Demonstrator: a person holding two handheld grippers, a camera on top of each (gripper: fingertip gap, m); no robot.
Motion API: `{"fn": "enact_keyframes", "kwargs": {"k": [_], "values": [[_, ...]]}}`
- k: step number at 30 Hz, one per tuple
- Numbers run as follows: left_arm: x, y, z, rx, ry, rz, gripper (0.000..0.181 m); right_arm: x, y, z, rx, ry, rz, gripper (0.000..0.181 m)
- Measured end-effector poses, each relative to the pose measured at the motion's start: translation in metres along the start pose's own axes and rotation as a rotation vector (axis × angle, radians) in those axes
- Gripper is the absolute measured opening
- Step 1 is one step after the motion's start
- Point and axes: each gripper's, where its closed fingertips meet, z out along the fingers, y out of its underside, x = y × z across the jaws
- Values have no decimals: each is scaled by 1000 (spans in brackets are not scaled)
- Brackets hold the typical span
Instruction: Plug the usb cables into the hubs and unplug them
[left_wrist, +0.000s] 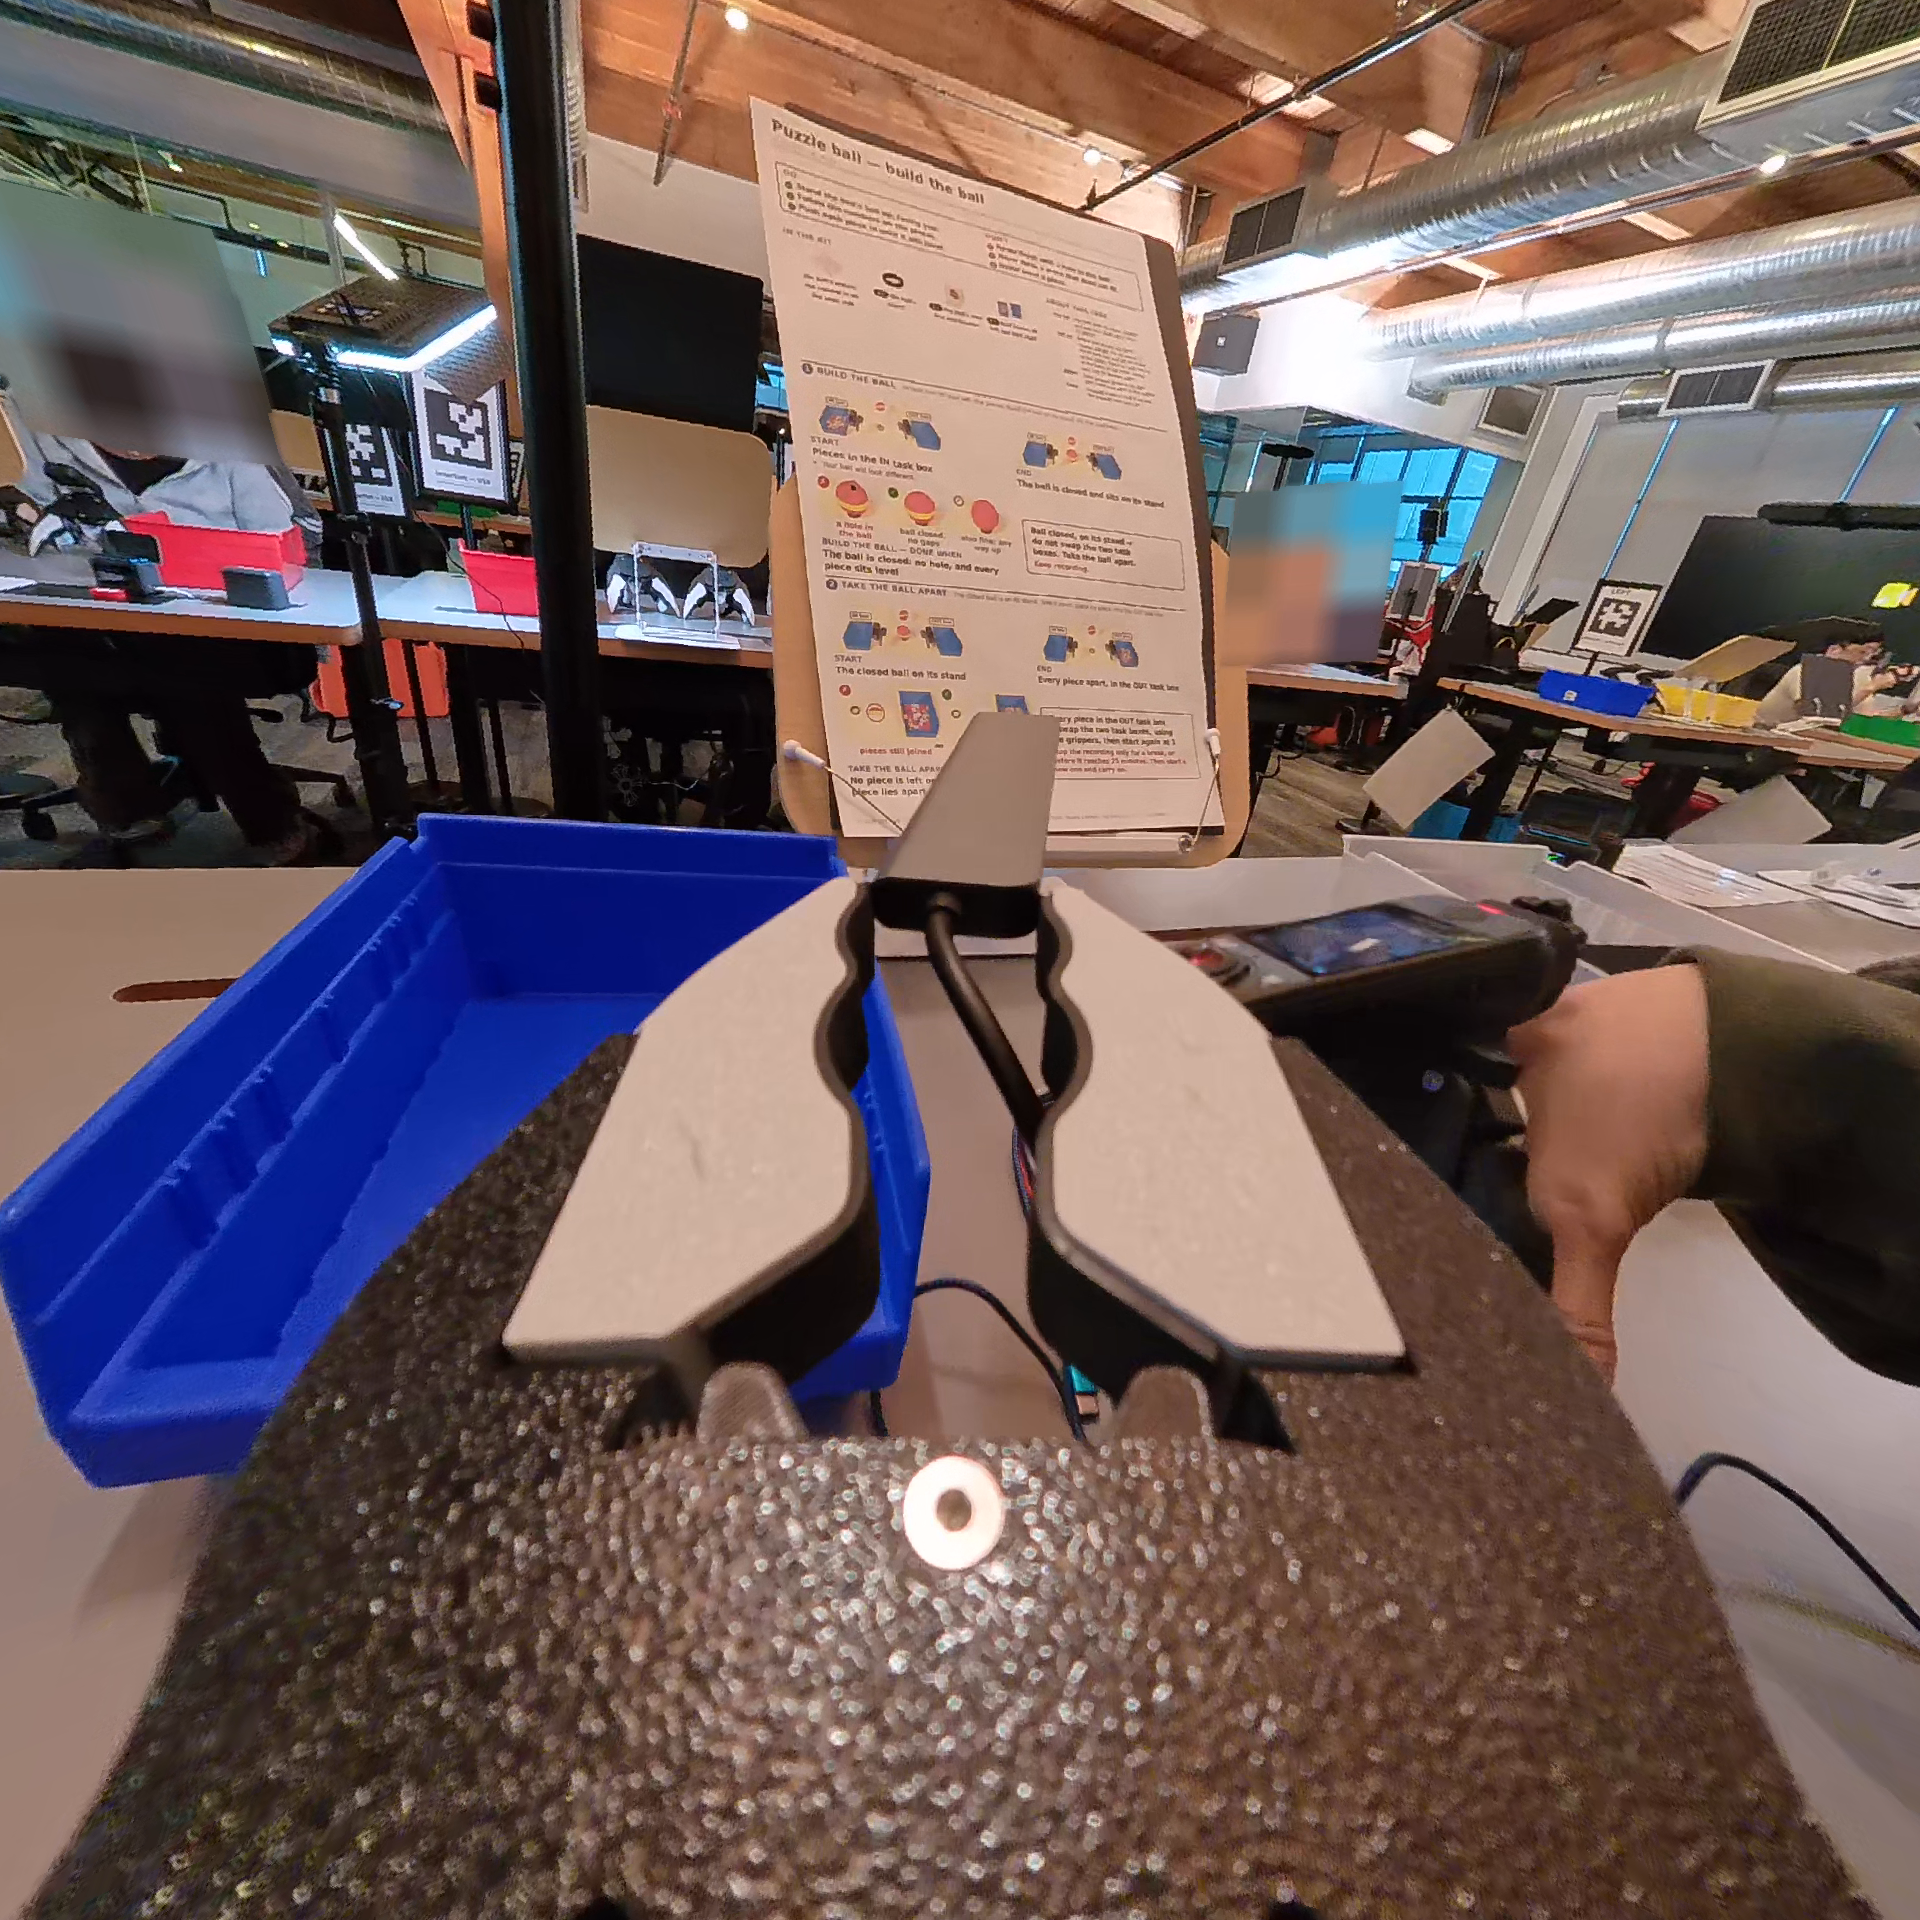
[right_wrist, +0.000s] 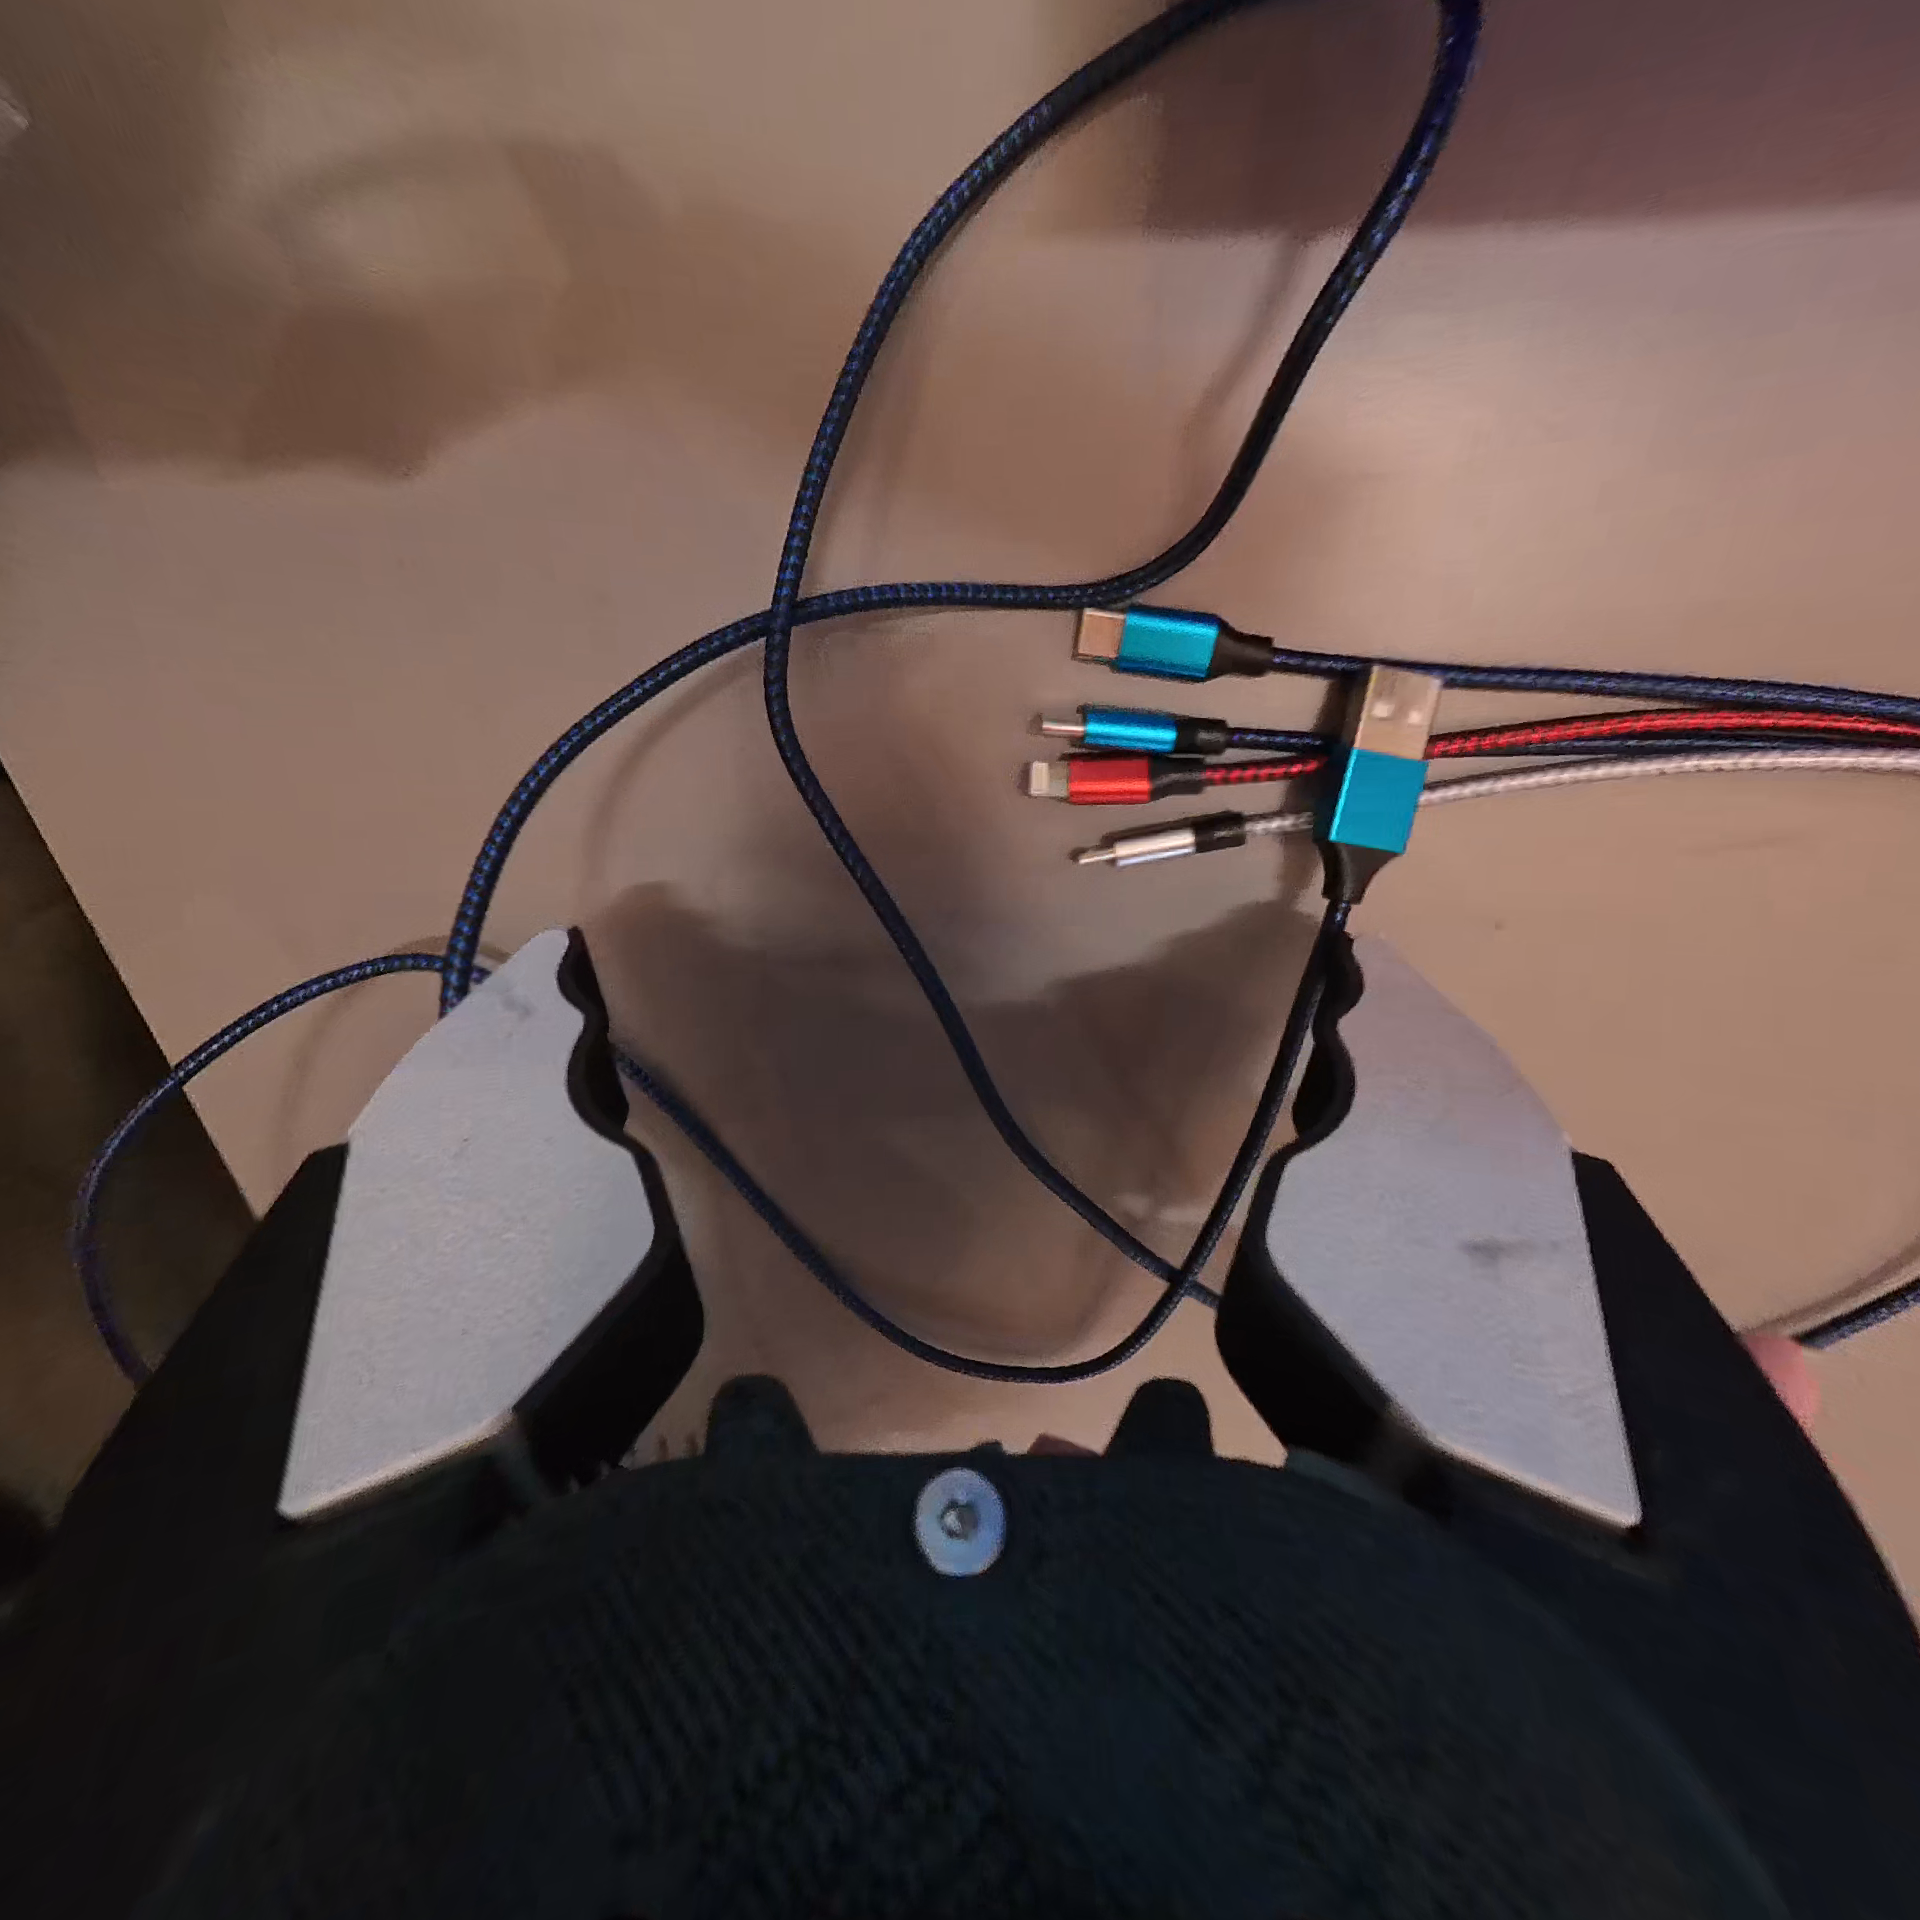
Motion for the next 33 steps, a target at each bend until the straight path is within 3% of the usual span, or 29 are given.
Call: {"fn": "enact_keyframes", "kwargs": {"k": [2,6,8,10,14,17,19,23,27,33], "values": [[0,0,0,0,2,-4,28,-3,2,-1,-16,-1,-19,125],[-2,-1,-1,3,-4,0,28,-11,-13,-28,134,-118,5,91],[-3,-1,-1,4,-2,-11,28,-6,-17,-44,203,-168,58,104],[-4,0,-1,3,0,-18,28,2,-9,-52,195,-170,77,101],[-4,0,-1,1,0,-20,28,-16,-5,-64,209,-263,60,107],[-4,2,0,-5,3,-23,28,-7,16,-46,44,-122,61,111],[-3,4,1,-13,4,-21,28,1,18,-40,14,-42,82,110],[-1,2,0,-12,11,-17,28,-4,2,-39,112,-61,128,116],[-2,3,1,-15,14,-26,28,-1,23,-33,5,2,118,115],[-2,4,1,-16,17,-35,28,9,25,-24,37,-24,184,122]]}}
